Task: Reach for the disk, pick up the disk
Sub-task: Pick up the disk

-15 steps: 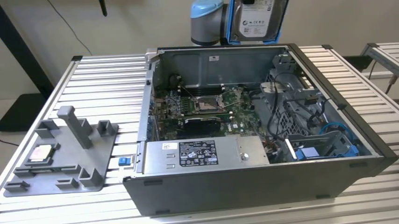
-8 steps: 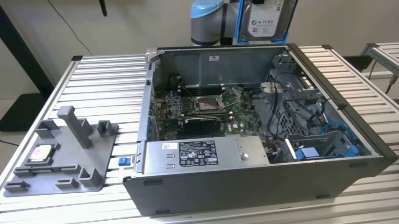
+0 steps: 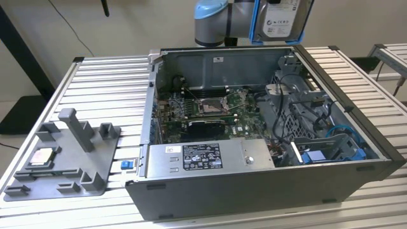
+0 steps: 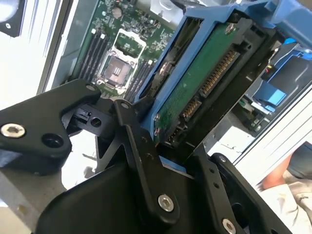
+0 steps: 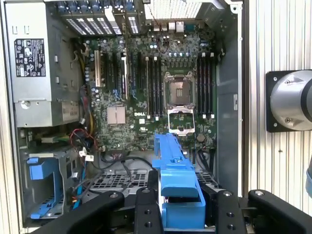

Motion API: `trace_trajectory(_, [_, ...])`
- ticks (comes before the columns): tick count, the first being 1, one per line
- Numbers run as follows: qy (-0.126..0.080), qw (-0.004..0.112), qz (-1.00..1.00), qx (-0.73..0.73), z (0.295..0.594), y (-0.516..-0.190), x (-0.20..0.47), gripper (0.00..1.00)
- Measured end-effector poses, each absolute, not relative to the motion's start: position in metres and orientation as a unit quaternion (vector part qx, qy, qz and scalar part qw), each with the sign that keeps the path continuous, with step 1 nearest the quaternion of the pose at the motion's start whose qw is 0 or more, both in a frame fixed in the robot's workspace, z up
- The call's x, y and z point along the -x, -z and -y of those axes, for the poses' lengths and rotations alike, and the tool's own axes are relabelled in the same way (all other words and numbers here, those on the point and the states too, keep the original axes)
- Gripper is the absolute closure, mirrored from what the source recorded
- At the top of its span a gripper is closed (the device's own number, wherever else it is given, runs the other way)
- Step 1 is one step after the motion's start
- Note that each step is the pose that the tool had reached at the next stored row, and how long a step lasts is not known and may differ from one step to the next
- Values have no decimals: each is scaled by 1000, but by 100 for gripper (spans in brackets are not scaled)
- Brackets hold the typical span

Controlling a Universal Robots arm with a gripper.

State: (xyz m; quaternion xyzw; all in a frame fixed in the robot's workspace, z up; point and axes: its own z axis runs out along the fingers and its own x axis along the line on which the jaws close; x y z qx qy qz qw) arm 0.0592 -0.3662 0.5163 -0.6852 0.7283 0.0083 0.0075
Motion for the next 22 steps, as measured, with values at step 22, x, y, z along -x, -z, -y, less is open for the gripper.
trace_trajectory(22, [-8, 7, -728, 685, 370, -516, -80, 100])
